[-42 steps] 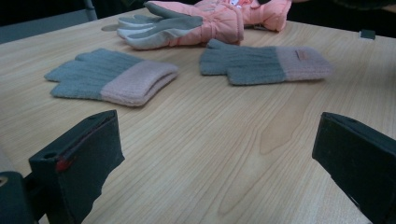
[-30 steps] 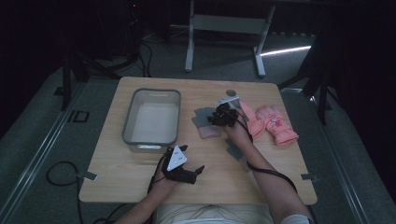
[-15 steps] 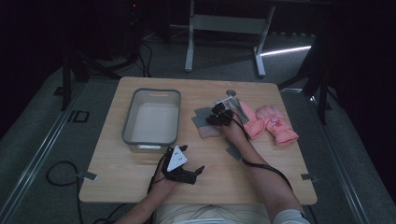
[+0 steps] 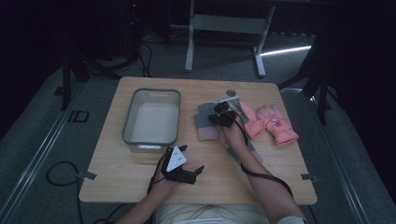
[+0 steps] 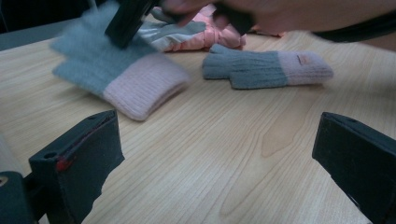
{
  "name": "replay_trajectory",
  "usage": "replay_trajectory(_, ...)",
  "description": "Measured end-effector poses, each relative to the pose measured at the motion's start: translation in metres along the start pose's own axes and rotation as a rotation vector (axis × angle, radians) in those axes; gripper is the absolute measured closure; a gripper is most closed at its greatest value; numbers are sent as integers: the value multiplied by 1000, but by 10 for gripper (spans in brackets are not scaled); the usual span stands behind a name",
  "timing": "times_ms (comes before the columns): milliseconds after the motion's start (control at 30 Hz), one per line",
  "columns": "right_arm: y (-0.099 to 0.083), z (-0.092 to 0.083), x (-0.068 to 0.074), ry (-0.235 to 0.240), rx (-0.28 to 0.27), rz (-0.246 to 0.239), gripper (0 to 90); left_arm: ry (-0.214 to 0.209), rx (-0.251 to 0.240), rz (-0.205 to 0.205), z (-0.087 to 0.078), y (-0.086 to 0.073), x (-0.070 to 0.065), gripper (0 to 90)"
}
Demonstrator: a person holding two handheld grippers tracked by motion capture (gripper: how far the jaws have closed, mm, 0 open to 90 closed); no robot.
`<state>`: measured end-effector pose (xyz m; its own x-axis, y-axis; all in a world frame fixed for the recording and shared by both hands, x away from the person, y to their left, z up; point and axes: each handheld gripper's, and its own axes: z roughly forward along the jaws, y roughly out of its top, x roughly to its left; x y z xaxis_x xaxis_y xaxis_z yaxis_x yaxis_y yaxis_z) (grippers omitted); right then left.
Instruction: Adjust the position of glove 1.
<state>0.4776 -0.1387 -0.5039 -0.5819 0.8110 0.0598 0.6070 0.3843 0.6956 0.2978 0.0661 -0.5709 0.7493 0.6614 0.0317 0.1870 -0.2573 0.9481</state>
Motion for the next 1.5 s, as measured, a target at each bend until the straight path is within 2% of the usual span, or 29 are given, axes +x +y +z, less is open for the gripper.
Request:
replay_trajectory(33,-2,-7,3,-3,-15,7,873,-1,-3,-1,0,0,0,11)
replay_trajectory(67,-6,-21,10,-3,-31,5,874,0,-6,-2,0,0,0,11)
replay_trajectory(167,-18,-41,20,4,-55,36,874,2,-1,0,-1,0,0,11)
replay_trajectory(367,-50,-66,36,-13,-62,63,874,2,-6,-10,-1,0,0,11)
replay_trajectory(400,-54,-69,36,-1,-65,87,874,2,-7,-10,-1,0,0,11)
replay_trajectory(567,-78,-72,46,34,-41,123,874,0,-9,-21,-1,0,1,10)
replay_trajectory(600,-83,-71,49,29,-37,119,874,2,-10,-21,-1,-1,2,11)
replay_trajectory(667,-93,-68,55,50,-20,131,874,3,-9,-17,-1,-1,1,11)
replay_trajectory(700,-96,-68,58,38,-14,121,874,3,-8,-14,-1,0,1,11)
replay_trajectory(833,-107,-61,64,61,17,122,874,4,-9,-6,-1,0,0,11)
replay_trajectory(1100,-119,-45,57,59,48,158,871,4,-8,-4,-1,0,0,11)
replay_trajectory(1300,-121,-44,55,70,39,142,847,4,-9,-7,-1,-1,1,11)
replay_trajectory(1367,-119,-49,53,79,29,131,825,4,-9,-7,-1,-1,1,11)
replay_trajectory(1400,-117,-53,51,90,12,111,812,4,-9,-6,-1,-1,0,11)
replay_trajectory(1467,-111,-64,43,81,-18,68,791,3,-10,-7,-1,-1,0,11)
replay_trajectory(1500,-108,-69,37,101,-34,45,774,3,-10,-6,-1,-1,0,11)
